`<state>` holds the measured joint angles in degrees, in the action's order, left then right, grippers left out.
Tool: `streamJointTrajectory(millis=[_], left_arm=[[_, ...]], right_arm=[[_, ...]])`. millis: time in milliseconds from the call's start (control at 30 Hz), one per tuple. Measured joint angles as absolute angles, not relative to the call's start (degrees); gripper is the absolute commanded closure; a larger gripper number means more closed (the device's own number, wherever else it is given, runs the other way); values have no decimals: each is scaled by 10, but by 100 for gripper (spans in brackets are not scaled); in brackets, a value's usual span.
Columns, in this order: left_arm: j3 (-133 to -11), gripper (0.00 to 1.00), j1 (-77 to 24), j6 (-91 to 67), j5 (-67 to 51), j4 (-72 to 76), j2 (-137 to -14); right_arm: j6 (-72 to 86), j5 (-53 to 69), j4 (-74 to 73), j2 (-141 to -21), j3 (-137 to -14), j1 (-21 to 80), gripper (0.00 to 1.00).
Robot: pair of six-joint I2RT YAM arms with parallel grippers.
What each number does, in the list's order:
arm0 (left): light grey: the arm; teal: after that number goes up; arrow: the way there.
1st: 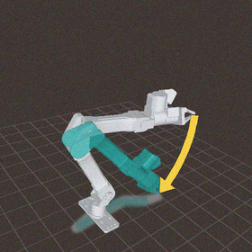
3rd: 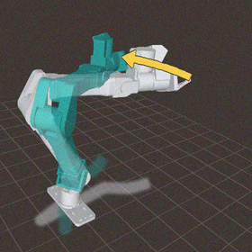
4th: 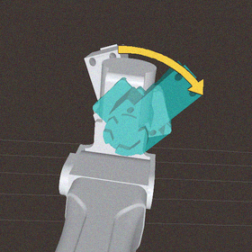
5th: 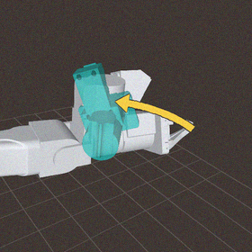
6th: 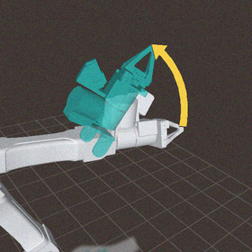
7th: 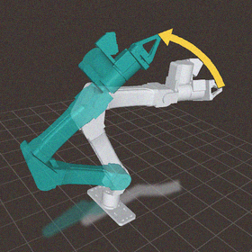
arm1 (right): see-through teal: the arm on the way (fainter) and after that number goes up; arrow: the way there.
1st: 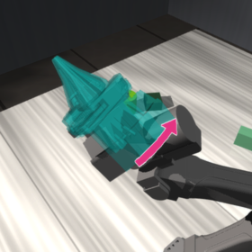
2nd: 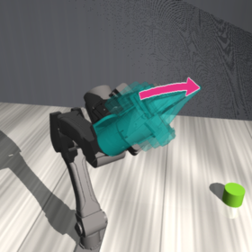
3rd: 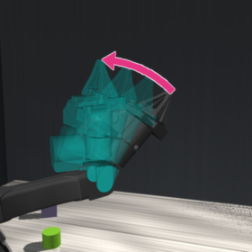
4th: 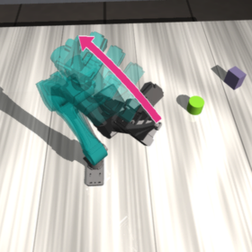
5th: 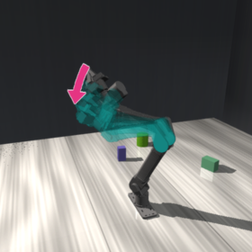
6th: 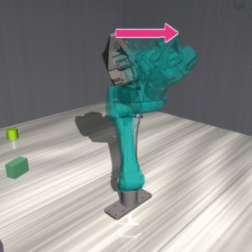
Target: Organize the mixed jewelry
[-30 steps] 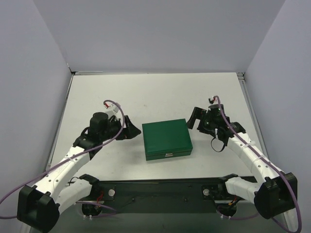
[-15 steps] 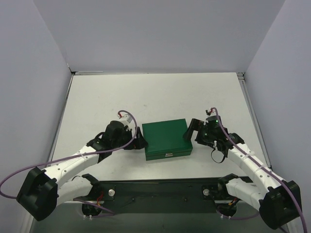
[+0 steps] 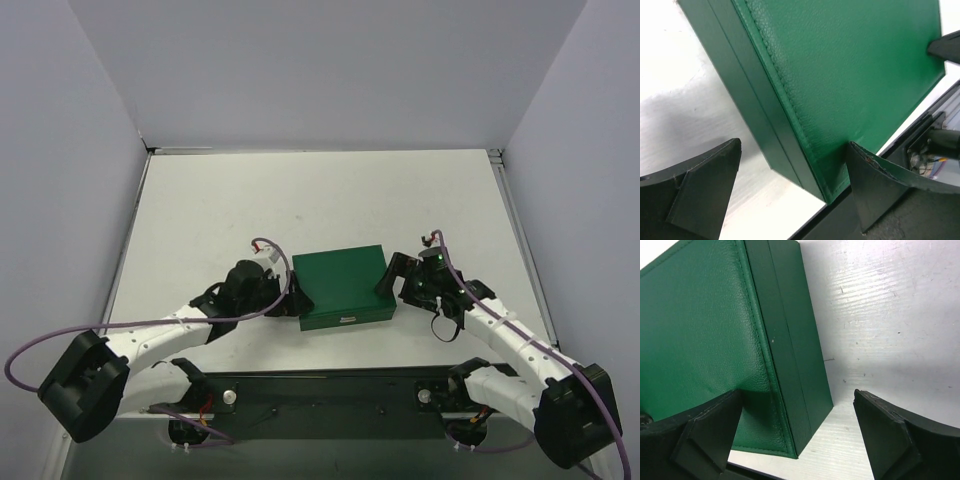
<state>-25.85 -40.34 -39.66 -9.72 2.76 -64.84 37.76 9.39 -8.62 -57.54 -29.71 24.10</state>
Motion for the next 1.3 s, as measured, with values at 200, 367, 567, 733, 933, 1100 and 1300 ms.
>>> streamJointTrajectory(millis=[200,367,567,733,933,1100,1300], left_arm=[[-228,6,-422,-434,-80,102,-662],[-218,6,-436,-450,-62,131,-668],[-233,10,-444,-443,-47,116,-671],[-252,9,-462,-418,-13,70,-653],[-252,9,-468,-384,13,22,-581],[-239,9,-468,-383,14,23,-588],[-210,10,-467,-422,2,96,-620]], right_arm=[[415,70,-58,-575,-277,258,0],[435,60,-35,-582,-270,270,0],[441,31,-45,-600,-290,295,4],[434,-107,-103,-601,-333,376,3],[410,-126,-98,-552,-304,391,3],[418,-131,-77,-528,-276,391,3],[434,-132,-75,-552,-283,391,3]])
